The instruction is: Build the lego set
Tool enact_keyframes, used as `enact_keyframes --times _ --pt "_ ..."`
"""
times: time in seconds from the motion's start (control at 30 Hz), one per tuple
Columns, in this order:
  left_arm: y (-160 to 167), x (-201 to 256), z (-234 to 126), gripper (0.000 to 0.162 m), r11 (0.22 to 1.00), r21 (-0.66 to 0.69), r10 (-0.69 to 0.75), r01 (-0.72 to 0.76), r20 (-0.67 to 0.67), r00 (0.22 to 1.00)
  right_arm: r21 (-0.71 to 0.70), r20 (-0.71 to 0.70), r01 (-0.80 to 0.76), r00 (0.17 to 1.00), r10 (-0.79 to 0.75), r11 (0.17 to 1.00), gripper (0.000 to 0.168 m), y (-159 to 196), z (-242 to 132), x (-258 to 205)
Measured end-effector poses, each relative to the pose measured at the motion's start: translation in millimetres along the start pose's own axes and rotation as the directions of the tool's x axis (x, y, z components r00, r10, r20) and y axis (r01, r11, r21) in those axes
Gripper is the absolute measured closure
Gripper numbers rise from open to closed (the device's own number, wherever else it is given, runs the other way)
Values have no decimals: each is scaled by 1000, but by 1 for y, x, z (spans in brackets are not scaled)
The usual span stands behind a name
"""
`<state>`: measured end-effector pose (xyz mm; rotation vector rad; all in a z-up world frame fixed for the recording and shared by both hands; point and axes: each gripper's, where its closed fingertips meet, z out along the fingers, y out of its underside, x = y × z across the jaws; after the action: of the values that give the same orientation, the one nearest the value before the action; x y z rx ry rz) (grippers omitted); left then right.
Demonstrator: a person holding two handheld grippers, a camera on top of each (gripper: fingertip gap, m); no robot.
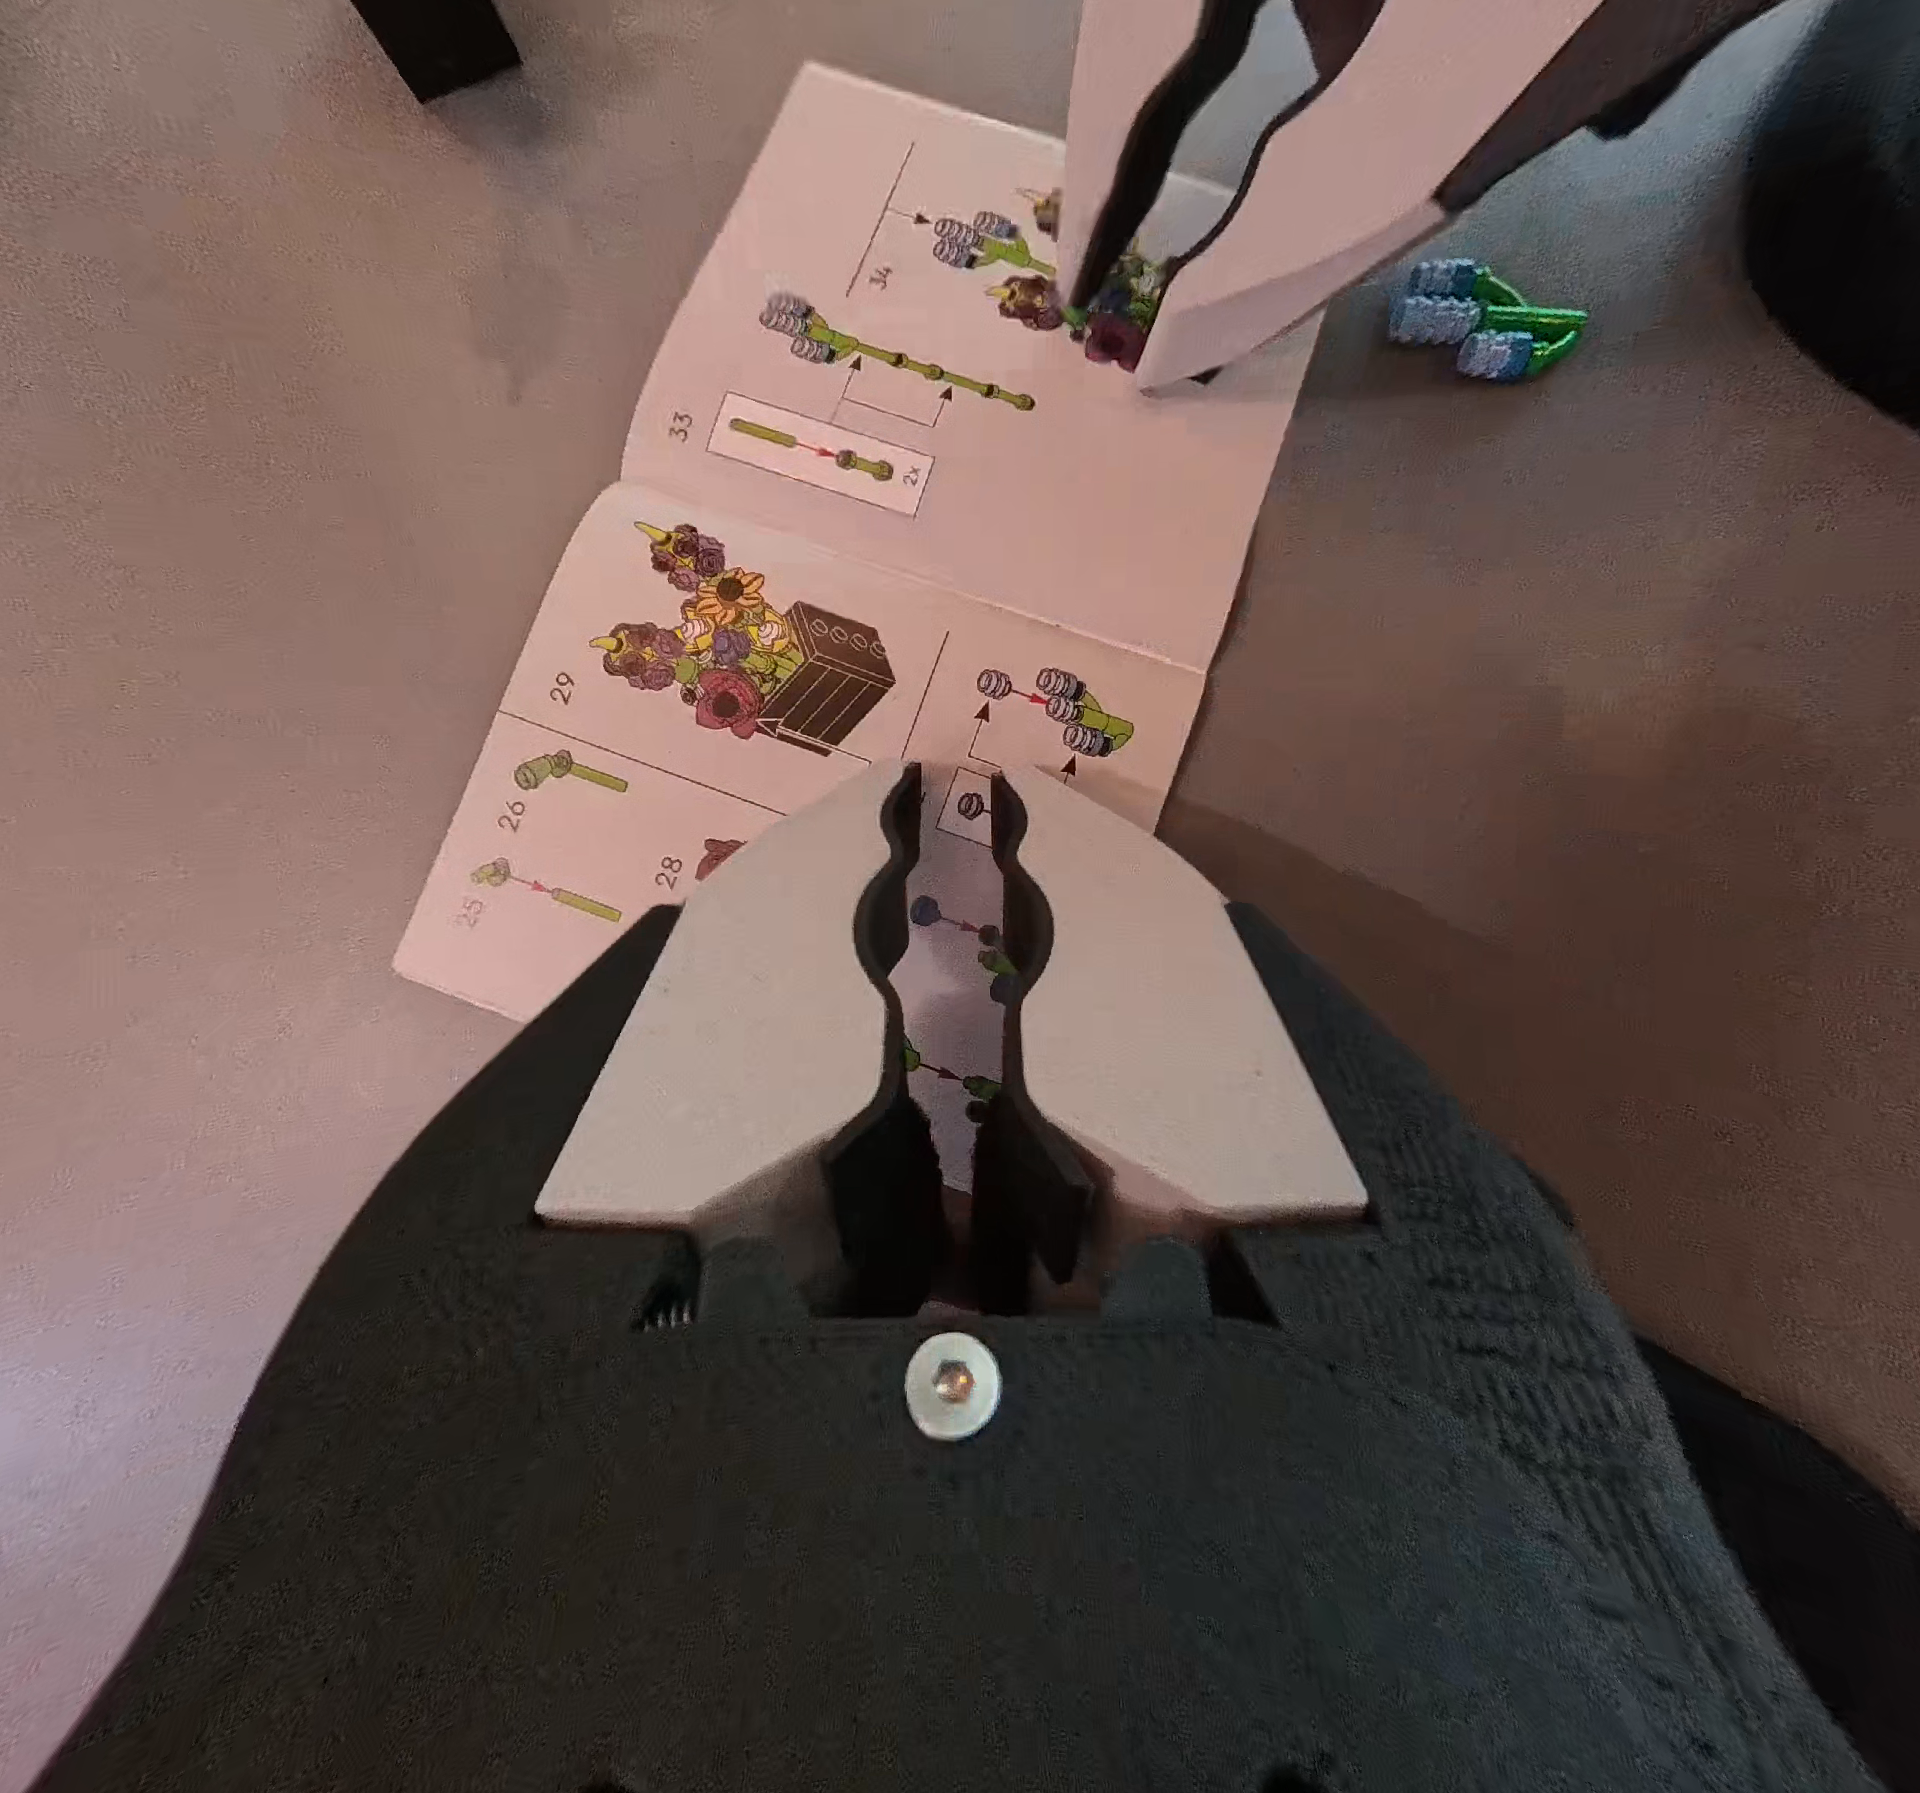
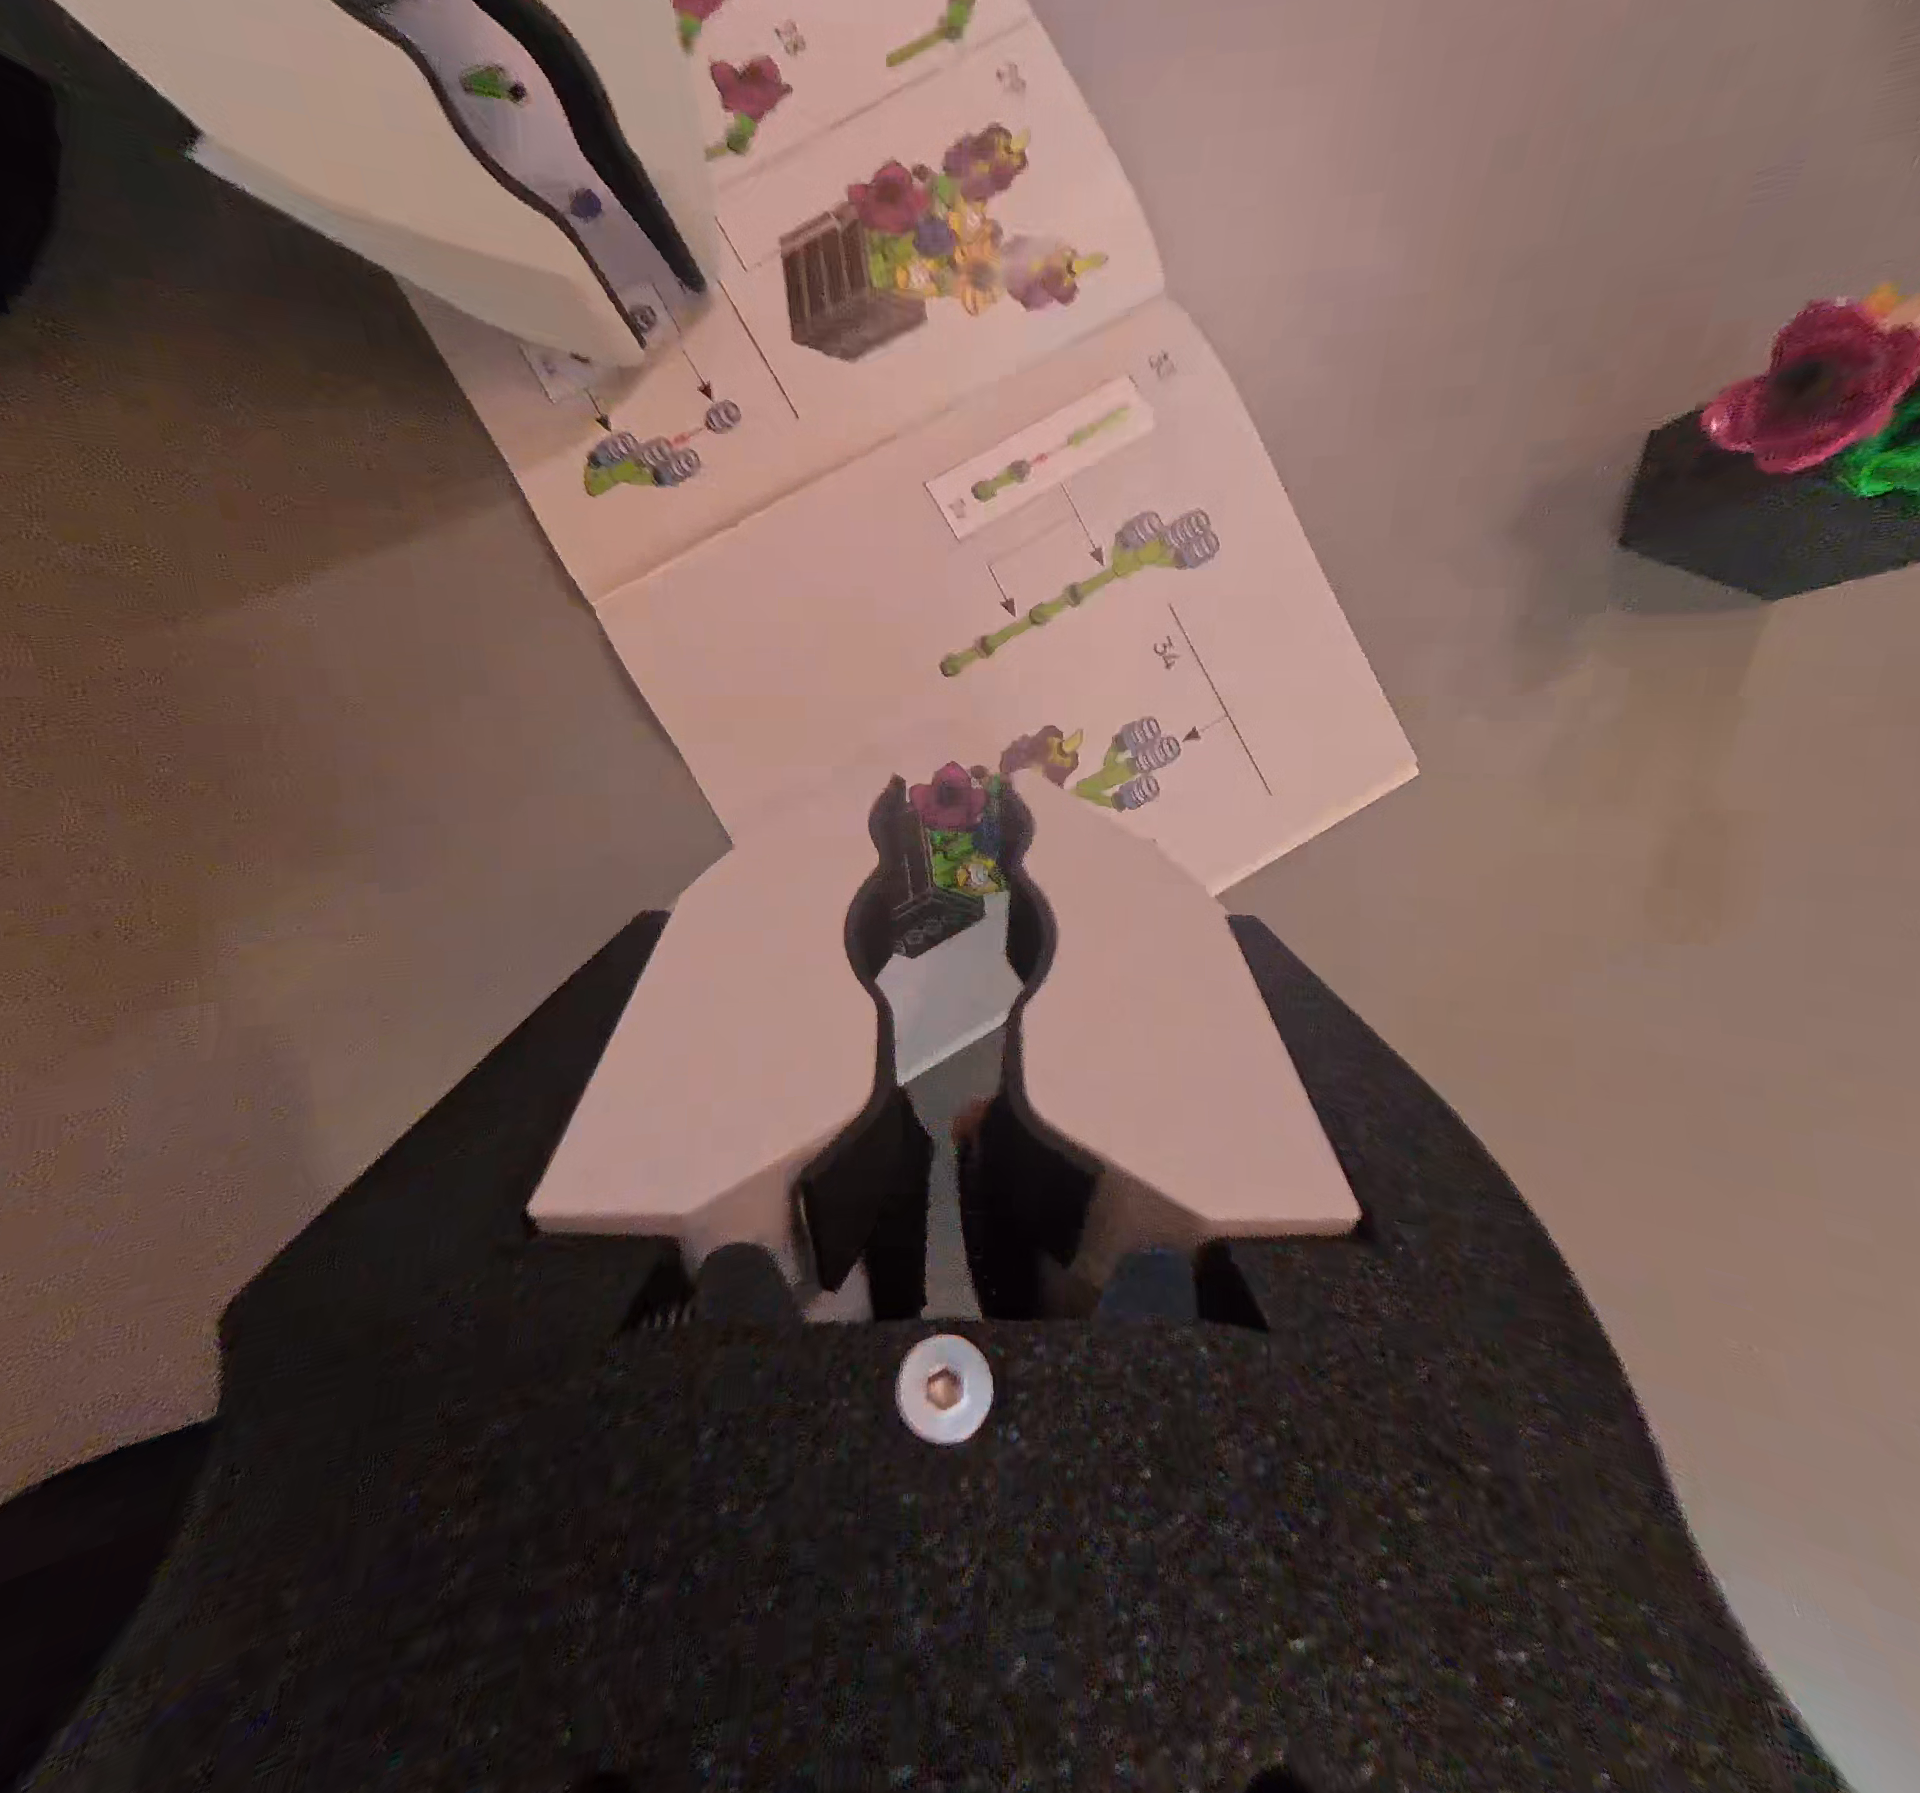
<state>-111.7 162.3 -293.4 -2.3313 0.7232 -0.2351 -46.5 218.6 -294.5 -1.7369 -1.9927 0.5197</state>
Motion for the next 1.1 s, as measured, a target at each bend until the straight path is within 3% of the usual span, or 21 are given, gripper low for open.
enact_keyframes --times 0.53,0.67,0.83,0.93,1.0,1.03,1.1 --pt "4 -10 -19 141 990 136 -40 26 100 994 130 -18 -98 995 101 987 156 -15 8 -5" --pt "11 -21 -18 141 991 122 -65 51 120 991 194 74 -132 990 120 972 155 -17 9 -6" --pt "11 -28 -17 143 972 168 -168 164 10 986 251 199 -229 963 181 940 147 -19 7 -9" --pt "4 -34 -31 141 949 238 -209 207 -19 978 250 177 -207 970 166 946 145 -19 7 -11" --pt "6 -51 -55 133 940 278 -232 197 100 968 242 149 -173 979 140 955 137 -18 6 -14" --pt "11 -67 -75 128 940 291 -248 178 226 942 239 129 -155 983 127 959 132 -17 6 -15" --pt "35 -103 -137 119 943 299 -293 146 540 789 242 95 -118 991 98 963 122 -19 4 -17"
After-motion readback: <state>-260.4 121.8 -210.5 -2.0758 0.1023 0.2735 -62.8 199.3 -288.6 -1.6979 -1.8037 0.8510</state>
